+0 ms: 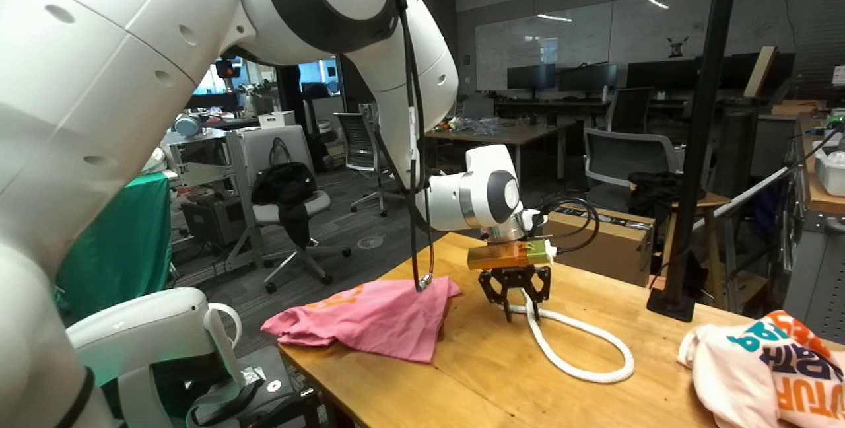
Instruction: Move the radish and peach t-shirt to the right, move the pink t-shirt to the left, move the white rope backwards
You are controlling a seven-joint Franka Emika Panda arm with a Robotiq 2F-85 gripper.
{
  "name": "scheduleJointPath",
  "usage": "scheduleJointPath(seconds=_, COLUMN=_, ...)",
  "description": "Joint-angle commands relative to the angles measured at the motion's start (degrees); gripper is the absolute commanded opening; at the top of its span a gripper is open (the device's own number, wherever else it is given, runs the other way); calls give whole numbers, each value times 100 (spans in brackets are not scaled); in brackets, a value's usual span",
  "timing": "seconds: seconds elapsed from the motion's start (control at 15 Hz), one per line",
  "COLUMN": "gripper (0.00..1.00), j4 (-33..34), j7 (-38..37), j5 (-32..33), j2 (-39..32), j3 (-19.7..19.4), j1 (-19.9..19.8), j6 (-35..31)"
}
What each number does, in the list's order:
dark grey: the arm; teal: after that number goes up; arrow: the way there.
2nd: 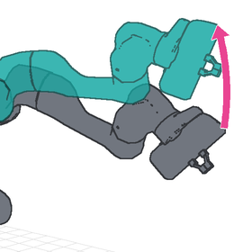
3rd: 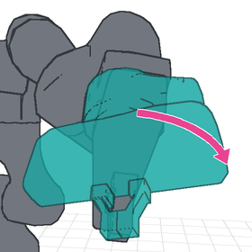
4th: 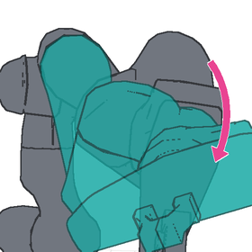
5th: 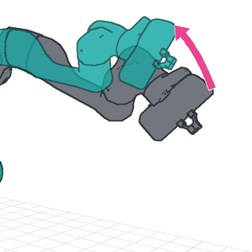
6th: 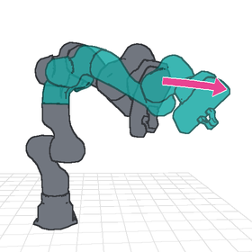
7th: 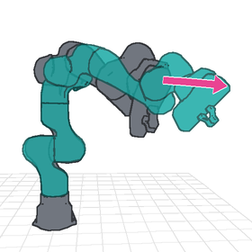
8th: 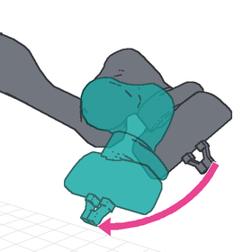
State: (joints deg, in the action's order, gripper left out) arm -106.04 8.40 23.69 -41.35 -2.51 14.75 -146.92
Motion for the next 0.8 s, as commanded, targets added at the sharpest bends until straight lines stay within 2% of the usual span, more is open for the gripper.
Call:
scheduleJointPath(seconds=0.0, gripper=88, j4=-147, j7=-119, j5=-131, j2=637, j3=208, j1=66, j6=1241)
scheduleJointPath(seconds=0.07, gripper=96, j4=-191, j7=-127, j5=-149, j2=830, j3=284, j1=52, j6=1618)
scheduleJointPath(seconds=0.13, gripper=99, j4=-240, j7=-142, j5=-139, j2=1041, j3=338, j1=44, j6=2025)
scheduleJointPath(seconds=0.4, gripper=100, j4=-532, j7=17, j5=-365, j2=2056, j3=627, j1=-184, j6=3343)
scheduleJointPath(seconds=0.73, gripper=100, j4=-1305, j7=81, j5=-933, j2=3591, j3=732, j1=-549, j6=4043)
